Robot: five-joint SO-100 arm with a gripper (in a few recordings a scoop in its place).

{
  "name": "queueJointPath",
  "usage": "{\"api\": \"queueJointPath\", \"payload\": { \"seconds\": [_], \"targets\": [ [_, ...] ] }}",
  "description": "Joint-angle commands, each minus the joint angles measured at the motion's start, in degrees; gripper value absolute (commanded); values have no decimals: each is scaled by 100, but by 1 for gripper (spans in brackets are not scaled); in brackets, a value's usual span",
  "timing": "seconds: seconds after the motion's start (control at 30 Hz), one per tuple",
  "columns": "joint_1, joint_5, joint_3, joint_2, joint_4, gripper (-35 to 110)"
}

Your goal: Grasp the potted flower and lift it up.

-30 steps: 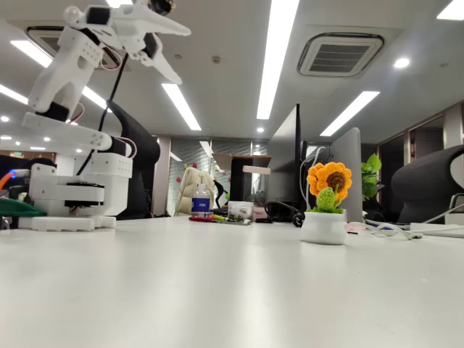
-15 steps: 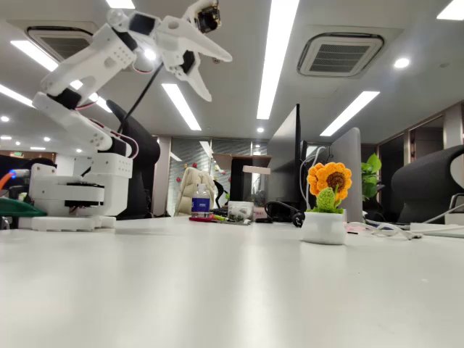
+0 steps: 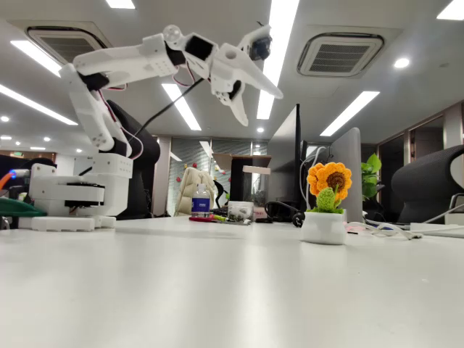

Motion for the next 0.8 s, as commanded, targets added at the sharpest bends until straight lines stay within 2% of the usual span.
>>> {"api": "queueJointPath", "payload": {
  "seconds": [0.0, 0.5, 0.77],
  "targets": [
    [-88, -88, -475, -413, -167, 63],
    [62, -105, -2619, -3023, -202, 64],
    [220, -88, -2769, -3568, -316, 65]
  ]
}}
